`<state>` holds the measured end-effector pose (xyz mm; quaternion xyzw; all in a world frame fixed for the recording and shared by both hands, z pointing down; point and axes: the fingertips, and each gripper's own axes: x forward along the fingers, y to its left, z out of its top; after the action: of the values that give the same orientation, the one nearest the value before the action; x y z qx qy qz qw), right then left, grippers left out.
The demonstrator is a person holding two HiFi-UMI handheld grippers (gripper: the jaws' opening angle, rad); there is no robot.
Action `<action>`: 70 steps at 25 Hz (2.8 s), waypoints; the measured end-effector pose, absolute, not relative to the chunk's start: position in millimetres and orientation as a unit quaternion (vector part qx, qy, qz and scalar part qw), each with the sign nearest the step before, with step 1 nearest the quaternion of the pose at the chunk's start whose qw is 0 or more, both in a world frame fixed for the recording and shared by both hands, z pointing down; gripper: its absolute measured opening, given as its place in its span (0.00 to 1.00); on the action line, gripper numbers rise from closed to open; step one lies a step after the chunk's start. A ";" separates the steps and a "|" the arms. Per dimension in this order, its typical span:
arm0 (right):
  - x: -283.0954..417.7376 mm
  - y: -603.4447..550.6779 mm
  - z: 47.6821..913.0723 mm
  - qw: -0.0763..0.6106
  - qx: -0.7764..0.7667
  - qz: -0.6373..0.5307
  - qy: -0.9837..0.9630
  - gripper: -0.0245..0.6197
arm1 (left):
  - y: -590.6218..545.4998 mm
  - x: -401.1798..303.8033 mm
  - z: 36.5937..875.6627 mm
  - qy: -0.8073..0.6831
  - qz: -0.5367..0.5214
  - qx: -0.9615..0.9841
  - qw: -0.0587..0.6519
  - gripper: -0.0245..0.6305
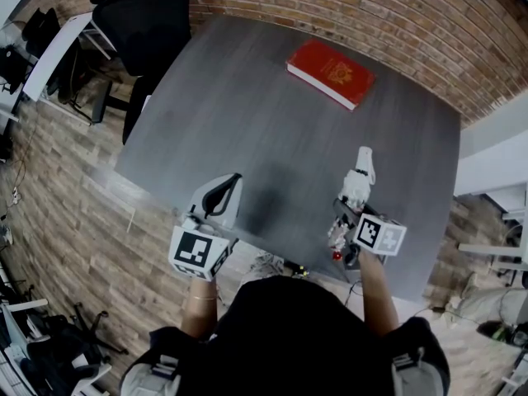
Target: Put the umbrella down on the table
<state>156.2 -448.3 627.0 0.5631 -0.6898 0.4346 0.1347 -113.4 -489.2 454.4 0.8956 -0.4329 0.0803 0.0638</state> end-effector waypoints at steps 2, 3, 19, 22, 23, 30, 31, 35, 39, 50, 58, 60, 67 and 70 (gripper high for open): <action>156.6 -448.1 631.3 0.138 0.564 0.439 -0.686 0.49 | -489.9 -116.6 455.8 -0.436 0.081 0.894 0.066 0.04; 156.9 -448.1 633.2 0.139 0.564 0.440 -0.685 0.49 | -490.3 -118.1 456.5 -0.438 0.081 0.893 0.066 0.04; 164.0 -446.8 669.1 0.180 0.567 0.453 -0.664 0.49 | -496.2 -125.0 455.4 -0.444 0.085 0.890 0.063 0.04; 165.2 -446.4 674.5 0.193 0.568 0.455 -0.659 0.49 | -496.8 -122.4 456.0 -0.441 0.085 0.891 0.064 0.04; 165.1 -446.2 675.9 0.195 0.567 0.456 -0.658 0.49 | -496.7 -121.7 456.1 -0.440 0.087 0.892 0.064 0.04; 163.1 -444.3 683.3 0.207 0.559 0.459 -0.659 0.49 | -494.5 -112.0 455.9 -0.429 0.086 0.897 0.059 0.04; 162.9 -444.7 683.4 0.208 0.558 0.459 -0.660 0.49 | -493.9 -110.7 455.9 -0.428 0.085 0.898 0.060 0.04; 162.0 -445.0 686.1 0.209 0.550 0.464 -0.662 0.50 | -493.1 -107.6 454.8 -0.426 0.082 0.899 0.061 0.04; 161.3 -443.8 687.7 0.211 0.547 0.467 -0.662 0.50 | -491.7 -105.8 453.6 -0.425 0.082 0.899 0.061 0.04; 156.4 -444.6 685.6 0.208 0.540 0.476 -0.663 0.53 | -486.8 -106.7 452.6 -0.425 0.084 0.899 0.071 0.04; 169.1 -452.3 655.8 0.190 0.566 0.442 -0.670 0.53 | -487.0 -99.3 450.2 -0.417 0.082 0.903 0.068 0.04; 173.0 -454.5 642.3 0.189 0.577 0.417 -0.676 0.53 | -487.1 -93.7 449.5 -0.411 0.082 0.906 0.067 0.04; 174.6 -466.3 576.5 0.078 0.581 0.355 -0.728 0.34 | -491.0 -68.3 437.3 -0.381 0.077 0.920 0.053 0.04; 177.1 -464.5 550.8 0.024 0.582 0.339 -0.739 0.28 | -490.2 -57.4 432.8 -0.368 0.076 0.926 0.049 0.04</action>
<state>177.1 -464.5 550.8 0.5818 -0.7389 0.3391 0.0243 -57.4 -490.2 432.8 0.9256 -0.3676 0.0757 0.0490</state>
